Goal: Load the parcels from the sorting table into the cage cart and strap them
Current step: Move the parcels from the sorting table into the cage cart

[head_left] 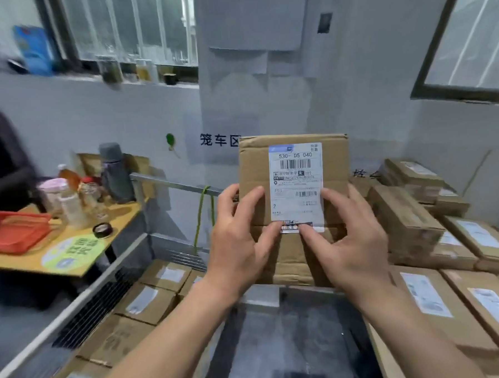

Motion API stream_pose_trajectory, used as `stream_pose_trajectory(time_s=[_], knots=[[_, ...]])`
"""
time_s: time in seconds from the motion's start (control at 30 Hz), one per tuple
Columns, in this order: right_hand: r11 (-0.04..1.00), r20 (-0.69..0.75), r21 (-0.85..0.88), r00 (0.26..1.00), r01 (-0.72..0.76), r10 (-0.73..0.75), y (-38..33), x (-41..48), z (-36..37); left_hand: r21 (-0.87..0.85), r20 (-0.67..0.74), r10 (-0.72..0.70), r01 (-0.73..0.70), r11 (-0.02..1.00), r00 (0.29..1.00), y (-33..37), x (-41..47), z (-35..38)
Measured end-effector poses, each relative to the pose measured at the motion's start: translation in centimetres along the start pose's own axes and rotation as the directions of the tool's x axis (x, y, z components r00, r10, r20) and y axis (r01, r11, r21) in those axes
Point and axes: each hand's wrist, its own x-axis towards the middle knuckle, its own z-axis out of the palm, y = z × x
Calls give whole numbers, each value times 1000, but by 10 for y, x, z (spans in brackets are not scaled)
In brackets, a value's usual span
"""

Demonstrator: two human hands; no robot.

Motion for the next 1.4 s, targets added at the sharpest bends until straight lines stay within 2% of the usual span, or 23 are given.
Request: stream_pose_trajectory(time_s=[0.27,0.43,0.63,0.8,0.97,1.07,1.23,1.4], knots=[[959,98,244,980,143,-171,-110,5,121,220,-128,-66,94,971,990,-72,-13,-142],[900,189,404,948,163,-256,-161,-1,179,317,-228,-121,191,929,966,-101,-32,-209],[824,280,539,886,173,-369,-213,-16,241,396,-355,-216,355,847,910,-125,-64,-270],[787,411,603,793,133,-449,-235,-38,293,399,-475,-306,511,761,825,-141,-94,-294],[700,469,709,684,85,-559,-248,-74,340,411,-570,-401,671,617,717,-157,-138,-300],[663,515,748,603,31,-609,-248,-104,364,390,-639,-459,774,499,617,-167,-172,-296],[657,615,753,404,-44,-677,-240,-167,394,319,-710,-533,885,340,461,-181,-238,-278],[666,669,738,233,-104,-705,-220,-243,410,100,-724,-657,975,197,207,-203,-316,-254]])
